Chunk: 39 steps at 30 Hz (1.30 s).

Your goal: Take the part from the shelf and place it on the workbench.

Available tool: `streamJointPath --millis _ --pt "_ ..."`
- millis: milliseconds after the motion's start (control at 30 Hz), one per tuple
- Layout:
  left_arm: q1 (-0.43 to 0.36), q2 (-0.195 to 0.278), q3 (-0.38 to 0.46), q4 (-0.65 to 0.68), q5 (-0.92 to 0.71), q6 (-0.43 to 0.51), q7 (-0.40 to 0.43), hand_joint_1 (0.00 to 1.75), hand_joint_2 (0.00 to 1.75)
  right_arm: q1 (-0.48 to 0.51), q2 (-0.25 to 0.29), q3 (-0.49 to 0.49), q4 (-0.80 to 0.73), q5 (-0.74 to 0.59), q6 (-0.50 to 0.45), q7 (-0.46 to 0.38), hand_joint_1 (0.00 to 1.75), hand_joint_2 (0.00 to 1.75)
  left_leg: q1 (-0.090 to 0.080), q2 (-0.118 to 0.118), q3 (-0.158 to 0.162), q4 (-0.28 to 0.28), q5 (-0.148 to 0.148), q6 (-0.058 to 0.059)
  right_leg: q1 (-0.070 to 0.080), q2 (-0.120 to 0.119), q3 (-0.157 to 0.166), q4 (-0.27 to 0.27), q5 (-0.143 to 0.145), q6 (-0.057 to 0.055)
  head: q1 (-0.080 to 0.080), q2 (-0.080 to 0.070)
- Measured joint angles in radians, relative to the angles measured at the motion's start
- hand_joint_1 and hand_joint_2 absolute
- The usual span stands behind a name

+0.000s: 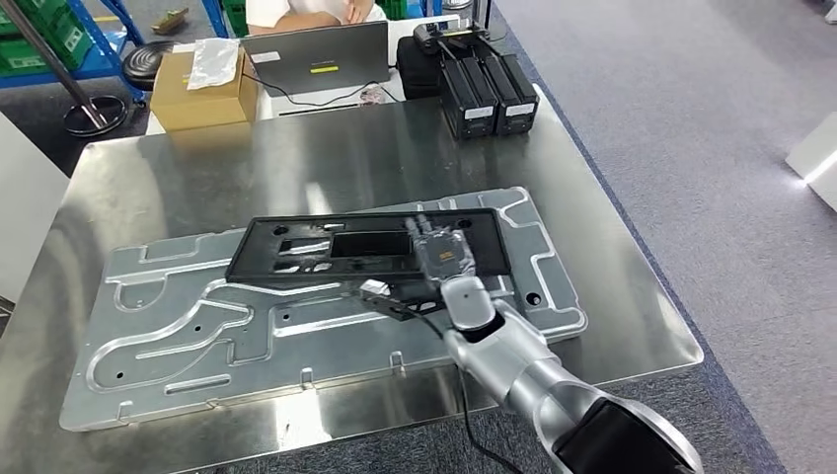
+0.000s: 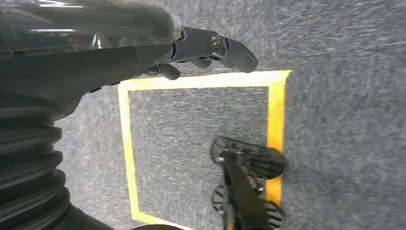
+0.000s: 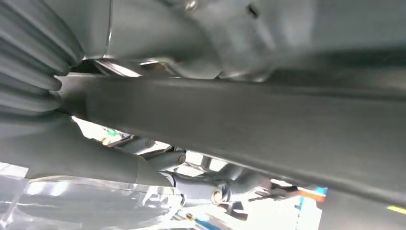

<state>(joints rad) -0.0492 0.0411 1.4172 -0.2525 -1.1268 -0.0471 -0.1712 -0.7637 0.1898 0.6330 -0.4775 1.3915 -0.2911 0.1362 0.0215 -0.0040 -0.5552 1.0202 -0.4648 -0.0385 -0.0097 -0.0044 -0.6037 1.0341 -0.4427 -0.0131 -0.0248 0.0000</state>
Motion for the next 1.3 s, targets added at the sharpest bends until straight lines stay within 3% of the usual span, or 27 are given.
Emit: streamJointPath --millis 33,100,167,267,300,333,367,433,500,600,667,767,800,833,867,967,1033,1133,1200,1300 --pt "0.000 0.001 0.000 0.000 0.000 -0.002 -0.007 0.00 0.00 0.005 -0.004 -0.010 -0.005 -0.016 -0.015 -0.023 0.00 0.00 -0.003 -0.001 0.002 -0.006 -0.002 0.006 0.002 0.002 0.000 -0.002 0.002 0.007 0.001 0.000" --pt "0.001 0.003 0.000 0.000 0.001 -0.005 -0.022 0.00 0.00 0.021 -0.011 -0.034 -0.022 -0.062 -0.040 -0.084 0.00 0.00 -0.003 0.002 0.002 -0.009 0.004 0.021 -0.001 0.006 0.001 -0.004 0.006 0.019 0.001 0.000" --pt "-0.002 0.004 0.000 0.000 0.001 -0.006 -0.032 0.00 0.00 0.044 -0.014 -0.060 -0.047 -0.124 -0.052 -0.158 0.00 0.00 -0.002 0.006 0.002 -0.014 0.011 0.037 -0.003 0.007 -0.015 0.032 -0.021 0.028 0.001 0.000" --pt "-0.005 0.006 0.000 0.000 -0.001 -0.007 -0.038 0.00 0.00 0.094 -0.020 -0.104 -0.096 -0.228 -0.058 -0.263 0.00 0.00 -0.005 0.009 -0.004 -0.015 0.016 0.050 -0.003 0.006 -0.102 0.211 -0.116 0.033 0.002 0.000" --pt "-0.004 0.006 0.000 0.000 -0.001 -0.007 -0.039 0.00 0.00 0.111 -0.023 -0.117 -0.115 -0.256 -0.063 -0.290 0.00 0.00 -0.007 0.008 -0.006 -0.015 0.016 0.051 -0.003 0.006 -0.127 0.260 -0.131 0.033 0.002 0.000" --pt "-0.004 0.006 0.000 0.000 -0.001 -0.007 -0.041 0.00 0.00 0.128 -0.026 -0.131 -0.139 -0.288 -0.072 -0.318 0.00 0.00 -0.009 0.008 -0.007 -0.014 0.016 0.051 -0.003 0.006 -0.136 0.276 -0.126 0.031 0.002 0.000" --pt "-0.003 0.006 0.000 0.000 -0.001 -0.007 -0.044 0.00 0.00 0.145 -0.029 -0.145 -0.165 -0.328 -0.083 -0.352 0.00 0.00 -0.011 0.007 -0.007 -0.014 0.015 0.052 -0.003 0.006 -0.125 0.253 -0.103 0.028 0.002 0.000" --pt "-0.003 0.006 0.000 0.000 -0.001 -0.007 -0.048 0.00 0.00 0.176 -0.035 -0.172 -0.226 -0.435 -0.104 -0.443 0.00 0.00 -0.014 0.006 -0.005 -0.013 0.012 0.050 0.001 0.006 -0.062 0.122 -0.034 0.016 0.002 0.000" --pt "-0.004 0.006 0.000 0.000 -0.001 -0.007 -0.052 0.00 0.00 0.201 -0.039 -0.197 -0.291 -0.573 -0.102 -0.553 0.00 0.00 -0.018 0.006 -0.007 -0.009 0.008 0.044 0.007 0.004 -0.015 0.019 -0.001 0.006 0.001 0.000" --pt "-0.004 0.006 0.000 0.000 -0.001 -0.008 -0.061 0.00 0.00 0.260 -0.048 -0.241 -0.418 -0.855 -0.036 -0.721 0.00 0.00 -0.018 0.006 -0.008 -0.010 0.004 0.028 0.010 0.004 -0.005 -0.006 -0.001 -0.003 0.001 0.000" --pt "-0.003 0.006 0.000 0.000 0.000 -0.013 -0.069 0.00 0.00 0.306 -0.055 -0.271 -0.529 -1.049 0.015 -0.798 0.00 0.00 -0.016 0.006 -0.017 0.014 -0.018 0.018 0.006 0.002 0.000 -0.014 0.001 -0.013 0.000 0.000" --pt "0.001 0.007 0.001 0.000 0.005 -0.024 -0.084 0.00 0.00 0.375 -0.071 -0.304 -0.713 -1.258 0.064 -0.833 0.00 0.00 -0.011 0.006 -0.093 0.184 -0.106 0.006 0.003 0.001 0.004 -0.018 0.000 -0.022 -0.001 0.000" --pt "0.004 0.007 0.002 0.000 0.008 -0.027 -0.090 0.00 0.00 0.400 -0.077 -0.314 -0.773 -1.306 0.081 -0.834 0.00 0.00 -0.009 0.006 -0.121 0.242 -0.126 0.003 0.004 0.001 0.005 -0.017 -0.002 -0.023 -0.001 0.000" --pt "0.007 0.006 0.004 0.000 0.012 -0.030 -0.097 0.00 0.00 0.425 -0.082 -0.324 -0.834 -1.344 0.100 -0.836 0.00 0.00 -0.009 0.006 -0.136 0.271 -0.127 0.001 0.004 0.002 0.005 -0.015 -0.004 -0.023 -0.001 0.000" --pt "0.010 0.006 0.006 0.000 0.015 -0.033 -0.103 0.00 0.00 0.448 -0.085 -0.334 -0.893 -1.371 0.120 -0.836 0.00 0.00 -0.008 0.006 -0.133 0.261 -0.109 0.000 0.004 0.004 0.006 -0.013 -0.006 -0.022 -0.001 0.000" --pt "0.013 0.005 0.015 0.000 0.022 -0.035 -0.114 0.00 0.00 0.491 -0.089 -0.361 -1.054 -1.404 0.159 -0.838 0.00 0.00 -0.008 0.006 -0.047 0.071 -0.010 0.006 0.005 0.009 0.014 -0.007 -0.015 -0.015 -0.001 0.000" --pt "0.011 0.005 0.020 0.000 0.023 -0.035 -0.118 0.00 0.00 0.505 -0.090 -0.372 -1.119 -1.409 0.167 -0.837 0.00 0.00 -0.013 0.005 -0.014 0.000 0.005 0.016 0.007 0.011 0.015 -0.006 -0.017 -0.006 0.000 0.000" --pt "0.013 0.004 0.024 0.000 0.024 -0.034 -0.119 0.00 0.00 0.535 -0.091 -0.391 -1.209 -1.414 0.198 -0.837 0.00 0.00 -0.014 0.002 -0.010 -0.009 0.010 0.036 0.006 0.010 0.014 -0.003 -0.019 0.011 0.000 0.000" --pt "0.015 0.002 0.027 0.000 0.024 -0.033 -0.120 0.00 0.00 0.556 -0.090 -0.412 -1.281 -1.416 0.230 -0.837 0.00 0.00 -0.011 0.003 -0.010 -0.017 0.020 0.050 0.005 0.010 -0.006 0.049 -0.062 0.020 0.001 0.000" --pt "0.015 -0.003 0.030 0.000 0.024 -0.031 -0.123 0.00 0.00 0.594 -0.090 -0.444 -1.363 -1.416 0.261 -0.837 0.00 0.00 -0.011 0.004 -0.016 -0.017 0.024 0.057 0.003 0.009 -0.086 0.240 -0.166 0.028 0.001 0.000"
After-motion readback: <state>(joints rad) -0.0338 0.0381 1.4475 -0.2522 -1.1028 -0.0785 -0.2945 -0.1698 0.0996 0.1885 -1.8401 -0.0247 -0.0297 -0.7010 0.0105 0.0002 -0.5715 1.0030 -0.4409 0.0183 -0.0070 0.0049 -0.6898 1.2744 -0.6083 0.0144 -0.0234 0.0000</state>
